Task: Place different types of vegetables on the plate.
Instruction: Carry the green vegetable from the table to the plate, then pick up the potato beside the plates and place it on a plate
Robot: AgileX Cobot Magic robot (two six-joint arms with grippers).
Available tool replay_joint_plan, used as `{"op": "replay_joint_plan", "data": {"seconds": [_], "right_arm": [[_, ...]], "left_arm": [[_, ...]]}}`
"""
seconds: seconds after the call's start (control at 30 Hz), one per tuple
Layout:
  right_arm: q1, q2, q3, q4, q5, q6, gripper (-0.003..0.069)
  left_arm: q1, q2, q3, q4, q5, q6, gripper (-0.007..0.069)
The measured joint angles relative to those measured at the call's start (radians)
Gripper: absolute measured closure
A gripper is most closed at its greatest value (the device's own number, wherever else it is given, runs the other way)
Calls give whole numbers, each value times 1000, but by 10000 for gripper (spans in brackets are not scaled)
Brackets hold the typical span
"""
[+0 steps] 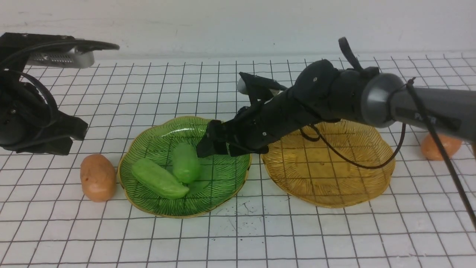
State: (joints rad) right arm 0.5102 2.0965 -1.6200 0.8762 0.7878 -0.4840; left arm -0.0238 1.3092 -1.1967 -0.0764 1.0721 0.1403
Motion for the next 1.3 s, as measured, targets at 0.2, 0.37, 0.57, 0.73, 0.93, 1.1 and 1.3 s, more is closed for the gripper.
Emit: {"op": "replay_joint_plan", "data": {"seconds": [0.2,0.37,0.57,0.73,0.93,1.1,1.3], "right_arm": [[-137,-161,0,-97,194,10,179],[-265,-327,-1,-203,337,40,413],[-429,-524,-1,-225,446,58,656],[-483,-648,-4,-253,465,71,671],[-483,-670,-5,-274,474,73,671],[-483,-670,-5,-289,474,73,671],[-483,-670,-5,-295,475,73,673]], "left_arm": [[76,7,0,25,-2,-76,628],[152,69,0,-51,-21,-84,628],[162,196,0,-98,-108,-30,594],[161,295,0,-138,-259,-12,338],[161,413,0,-152,-370,-11,-33],[161,502,0,-169,-399,-11,-57],[158,561,-1,-179,-414,-30,61]]}}
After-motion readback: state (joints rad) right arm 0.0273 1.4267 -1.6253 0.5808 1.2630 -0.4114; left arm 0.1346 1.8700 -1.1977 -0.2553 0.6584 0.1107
